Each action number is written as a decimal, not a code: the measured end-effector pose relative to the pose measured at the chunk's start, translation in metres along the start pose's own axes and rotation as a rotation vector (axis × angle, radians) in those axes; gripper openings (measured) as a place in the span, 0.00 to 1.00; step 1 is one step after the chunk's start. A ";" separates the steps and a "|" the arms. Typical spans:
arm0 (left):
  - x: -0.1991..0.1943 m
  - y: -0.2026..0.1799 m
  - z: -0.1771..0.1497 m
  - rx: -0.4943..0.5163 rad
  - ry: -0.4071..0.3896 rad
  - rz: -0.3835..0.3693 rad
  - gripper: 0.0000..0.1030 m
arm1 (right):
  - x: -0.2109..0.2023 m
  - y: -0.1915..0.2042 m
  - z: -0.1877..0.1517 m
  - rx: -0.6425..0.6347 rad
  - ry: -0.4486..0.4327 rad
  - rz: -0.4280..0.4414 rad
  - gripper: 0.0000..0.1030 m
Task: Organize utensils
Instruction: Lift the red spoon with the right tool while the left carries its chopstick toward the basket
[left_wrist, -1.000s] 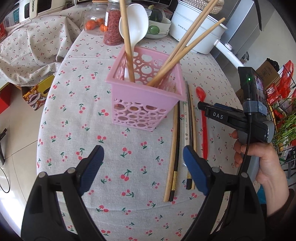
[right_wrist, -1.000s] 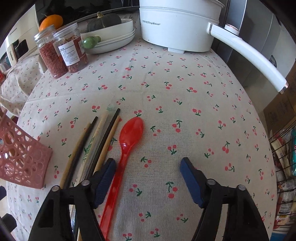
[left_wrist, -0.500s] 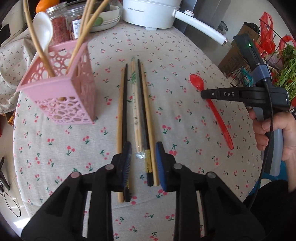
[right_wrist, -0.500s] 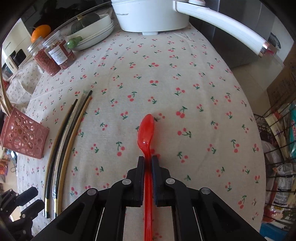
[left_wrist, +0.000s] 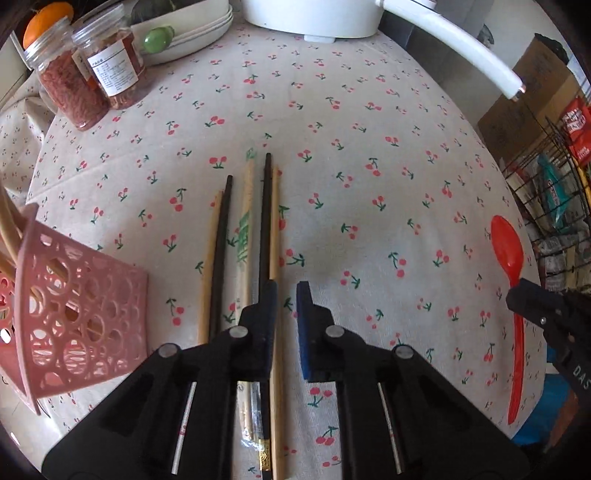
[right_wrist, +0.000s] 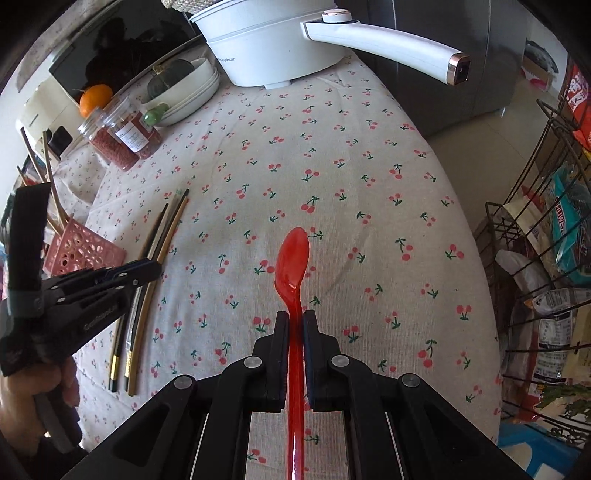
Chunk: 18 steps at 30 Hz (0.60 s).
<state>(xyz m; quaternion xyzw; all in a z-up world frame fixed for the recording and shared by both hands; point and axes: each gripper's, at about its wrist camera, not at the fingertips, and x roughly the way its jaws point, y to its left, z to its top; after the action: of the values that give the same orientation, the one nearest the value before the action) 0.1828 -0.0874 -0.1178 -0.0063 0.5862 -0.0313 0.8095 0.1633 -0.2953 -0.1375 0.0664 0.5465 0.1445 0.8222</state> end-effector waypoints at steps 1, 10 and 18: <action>0.002 0.001 0.004 -0.008 0.012 0.001 0.11 | -0.001 -0.002 0.001 0.007 -0.003 0.006 0.07; 0.019 -0.017 0.017 0.043 0.111 0.035 0.11 | 0.004 -0.011 0.006 0.032 0.008 0.022 0.07; 0.027 -0.036 0.028 0.178 0.112 0.063 0.07 | 0.001 -0.015 0.007 0.062 0.001 0.040 0.07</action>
<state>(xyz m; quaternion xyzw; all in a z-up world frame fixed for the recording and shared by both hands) 0.2165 -0.1261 -0.1333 0.0857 0.6252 -0.0580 0.7735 0.1729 -0.3091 -0.1394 0.1026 0.5496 0.1438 0.8165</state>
